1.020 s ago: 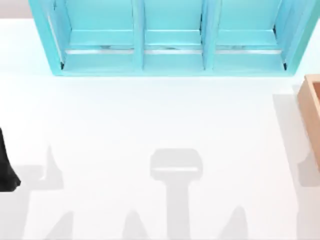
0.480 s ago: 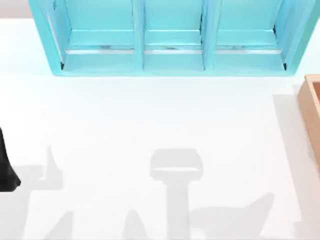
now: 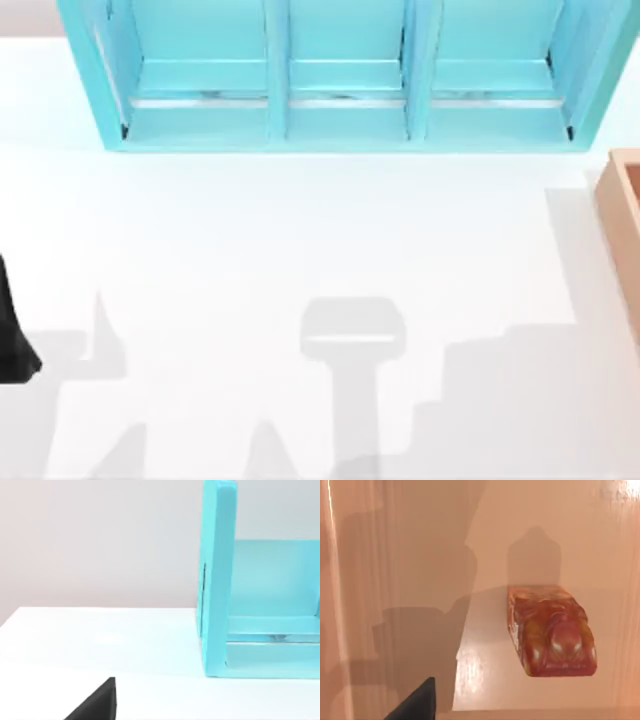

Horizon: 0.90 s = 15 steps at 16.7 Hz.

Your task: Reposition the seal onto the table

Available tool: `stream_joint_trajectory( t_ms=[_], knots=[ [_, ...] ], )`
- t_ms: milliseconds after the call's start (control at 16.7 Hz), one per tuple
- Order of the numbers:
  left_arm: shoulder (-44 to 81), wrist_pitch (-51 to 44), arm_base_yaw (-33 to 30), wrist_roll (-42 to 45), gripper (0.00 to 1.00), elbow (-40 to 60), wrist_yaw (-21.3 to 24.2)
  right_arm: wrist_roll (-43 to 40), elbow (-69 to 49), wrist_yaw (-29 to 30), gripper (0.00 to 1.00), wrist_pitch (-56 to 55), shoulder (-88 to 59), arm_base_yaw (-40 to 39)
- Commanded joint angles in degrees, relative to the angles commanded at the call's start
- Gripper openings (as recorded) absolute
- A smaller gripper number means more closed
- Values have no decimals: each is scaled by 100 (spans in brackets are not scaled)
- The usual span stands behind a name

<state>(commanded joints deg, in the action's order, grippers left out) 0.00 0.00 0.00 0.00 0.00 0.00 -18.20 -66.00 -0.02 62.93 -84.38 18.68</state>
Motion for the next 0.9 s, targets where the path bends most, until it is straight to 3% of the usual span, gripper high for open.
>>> stream_joint_trajectory(
  t_ms=[300, 900],
  knots=[
    [0, 0, 0, 0, 100, 0, 0, -156, -468, -11, 100, 590, -746, 172],
    [0, 0, 0, 0, 100, 0, 0, -132, -35, -11, 100, 109, -816, 150]
  ],
)
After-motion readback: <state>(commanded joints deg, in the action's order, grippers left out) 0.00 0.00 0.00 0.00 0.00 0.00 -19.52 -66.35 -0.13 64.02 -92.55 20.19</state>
